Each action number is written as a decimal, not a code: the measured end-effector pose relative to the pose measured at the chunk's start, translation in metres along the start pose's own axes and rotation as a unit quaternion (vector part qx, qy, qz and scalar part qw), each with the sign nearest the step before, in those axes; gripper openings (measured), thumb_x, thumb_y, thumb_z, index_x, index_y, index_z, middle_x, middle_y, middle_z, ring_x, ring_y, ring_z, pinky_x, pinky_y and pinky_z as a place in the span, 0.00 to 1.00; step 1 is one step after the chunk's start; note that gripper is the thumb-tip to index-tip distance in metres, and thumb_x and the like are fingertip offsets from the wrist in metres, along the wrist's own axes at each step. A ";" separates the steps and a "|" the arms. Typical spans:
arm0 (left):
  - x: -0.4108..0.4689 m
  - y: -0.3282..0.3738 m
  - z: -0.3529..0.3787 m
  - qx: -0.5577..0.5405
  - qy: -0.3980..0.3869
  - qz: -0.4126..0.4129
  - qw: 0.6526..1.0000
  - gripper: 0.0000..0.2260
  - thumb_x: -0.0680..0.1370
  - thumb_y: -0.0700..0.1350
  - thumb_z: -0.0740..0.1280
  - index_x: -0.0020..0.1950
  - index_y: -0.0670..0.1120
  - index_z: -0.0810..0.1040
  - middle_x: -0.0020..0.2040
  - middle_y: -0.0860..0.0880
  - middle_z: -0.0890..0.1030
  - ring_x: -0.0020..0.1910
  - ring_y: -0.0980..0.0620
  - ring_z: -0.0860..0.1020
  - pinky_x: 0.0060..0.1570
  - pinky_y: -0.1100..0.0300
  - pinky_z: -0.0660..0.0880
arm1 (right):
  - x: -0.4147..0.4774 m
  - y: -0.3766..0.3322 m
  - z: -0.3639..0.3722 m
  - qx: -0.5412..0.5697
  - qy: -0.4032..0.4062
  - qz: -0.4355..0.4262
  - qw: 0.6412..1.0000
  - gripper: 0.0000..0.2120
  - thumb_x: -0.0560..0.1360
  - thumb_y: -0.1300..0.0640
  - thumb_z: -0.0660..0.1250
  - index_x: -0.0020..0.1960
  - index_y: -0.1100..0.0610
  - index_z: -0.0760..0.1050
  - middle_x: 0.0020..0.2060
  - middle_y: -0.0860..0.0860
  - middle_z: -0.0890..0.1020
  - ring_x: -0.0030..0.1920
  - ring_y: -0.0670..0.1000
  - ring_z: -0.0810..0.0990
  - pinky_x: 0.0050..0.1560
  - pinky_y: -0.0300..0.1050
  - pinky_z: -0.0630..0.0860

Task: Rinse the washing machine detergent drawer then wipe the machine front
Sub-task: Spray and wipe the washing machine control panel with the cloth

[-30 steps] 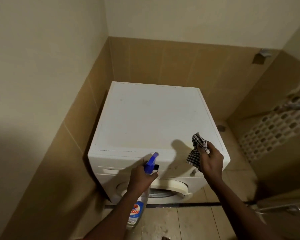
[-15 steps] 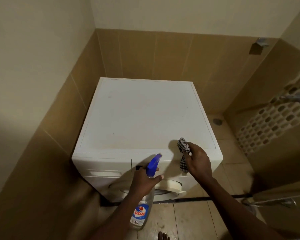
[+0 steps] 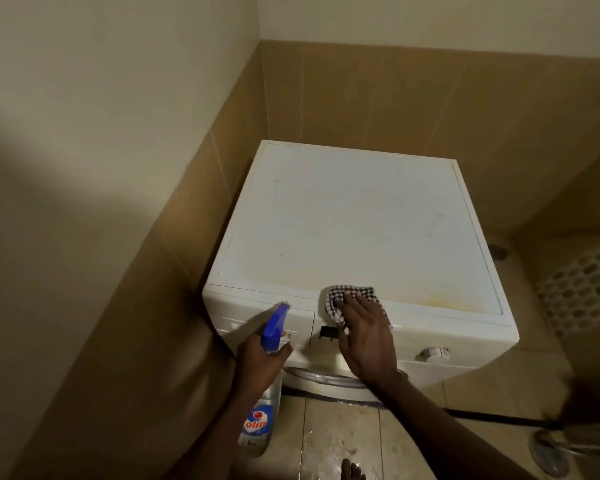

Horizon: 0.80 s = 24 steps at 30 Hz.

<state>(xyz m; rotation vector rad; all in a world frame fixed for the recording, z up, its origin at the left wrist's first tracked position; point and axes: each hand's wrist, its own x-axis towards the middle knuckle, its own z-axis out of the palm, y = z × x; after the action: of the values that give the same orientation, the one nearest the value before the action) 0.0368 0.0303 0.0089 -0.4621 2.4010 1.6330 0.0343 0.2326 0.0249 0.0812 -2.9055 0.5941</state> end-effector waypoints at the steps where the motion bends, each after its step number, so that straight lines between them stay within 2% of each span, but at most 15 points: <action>1: 0.001 -0.001 -0.003 -0.006 0.006 -0.002 1.000 0.19 0.71 0.37 0.76 0.61 0.40 0.77 0.48 0.51 0.82 0.54 0.46 0.81 0.54 0.53 0.79 | -0.004 -0.004 0.003 0.001 -0.004 -0.003 1.000 0.25 0.69 0.53 0.57 0.64 0.55 0.77 0.64 0.53 0.78 0.66 0.56 0.73 0.71 0.55 0.63; 6: 0.006 -0.007 -0.011 -0.003 0.025 0.007 1.000 0.26 0.70 0.40 0.77 0.65 0.39 0.74 0.57 0.42 0.81 0.57 0.44 0.80 0.59 0.46 0.78 | 0.031 -0.037 0.017 0.015 -0.012 -0.029 0.999 0.23 0.69 0.55 0.62 0.64 0.54 0.77 0.63 0.52 0.79 0.65 0.54 0.74 0.70 0.53 0.65; 10: 0.002 -0.014 -0.013 -0.009 0.034 -0.019 0.999 0.24 0.71 0.43 0.77 0.64 0.41 0.75 0.54 0.44 0.82 0.55 0.45 0.81 0.56 0.53 0.78 | 0.026 -0.046 0.025 0.013 -0.025 -0.035 0.999 0.23 0.68 0.57 0.65 0.64 0.54 0.77 0.63 0.52 0.79 0.65 0.54 0.74 0.70 0.54 0.66; 13: 0.001 -0.016 -0.015 -0.013 0.037 -0.035 0.999 0.22 0.71 0.43 0.77 0.61 0.41 0.76 0.52 0.44 0.82 0.53 0.45 0.81 0.56 0.53 0.77 | 0.008 -0.054 0.028 0.013 -0.029 -0.066 0.997 0.25 0.67 0.58 0.63 0.64 0.54 0.76 0.64 0.52 0.78 0.66 0.54 0.73 0.69 0.56 0.66; 15: 0.001 -0.018 -0.019 -0.013 0.040 -0.043 0.998 0.22 0.71 0.42 0.77 0.62 0.40 0.76 0.53 0.43 0.82 0.55 0.45 0.80 0.55 0.57 0.75 | 0.019 -0.069 0.029 0.019 -0.027 -0.083 0.996 0.24 0.68 0.56 0.60 0.63 0.54 0.77 0.62 0.52 0.79 0.65 0.54 0.74 0.69 0.55 0.68; 18: 0.001 -0.023 -0.027 -0.001 0.034 -0.026 0.999 0.21 0.70 0.39 0.77 0.61 0.40 0.76 0.52 0.47 0.81 0.52 0.50 0.79 0.47 0.70 0.71 | 0.046 -0.096 0.037 0.024 -0.033 -0.101 0.994 0.23 0.68 0.55 0.59 0.62 0.53 0.77 0.61 0.51 0.80 0.63 0.55 0.75 0.68 0.54 0.69; 19: 0.001 -0.026 -0.031 0.004 0.035 -0.023 0.999 0.20 0.70 0.39 0.77 0.61 0.39 0.76 0.52 0.46 0.81 0.52 0.50 0.79 0.47 0.70 0.71 | 0.050 -0.102 0.040 0.020 -0.040 -0.102 0.994 0.24 0.68 0.55 0.60 0.63 0.53 0.77 0.62 0.51 0.79 0.63 0.55 0.75 0.68 0.55 0.68; 21: 0.000 -0.027 -0.037 0.009 0.038 -0.029 0.999 0.21 0.71 0.39 0.76 0.62 0.39 0.76 0.52 0.46 0.80 0.53 0.48 0.78 0.50 0.64 0.71 | 0.047 -0.106 0.044 0.019 -0.043 -0.101 0.994 0.24 0.68 0.56 0.61 0.64 0.53 0.76 0.62 0.51 0.79 0.64 0.56 0.74 0.68 0.56 0.67; 24: 0.000 -0.034 -0.044 0.023 0.038 -0.028 0.999 0.21 0.72 0.40 0.75 0.62 0.40 0.75 0.51 0.49 0.78 0.56 0.46 0.78 0.52 0.61 0.69 | 0.023 -0.099 0.047 0.025 -0.030 -0.114 0.993 0.25 0.68 0.54 0.58 0.64 0.53 0.76 0.63 0.51 0.79 0.65 0.55 0.75 0.69 0.56 0.67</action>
<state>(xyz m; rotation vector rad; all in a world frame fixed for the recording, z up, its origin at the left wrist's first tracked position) 0.0498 -0.0217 -0.0039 -0.5874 2.4506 1.5617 0.0127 0.1225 0.0252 0.4385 -2.8808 0.6331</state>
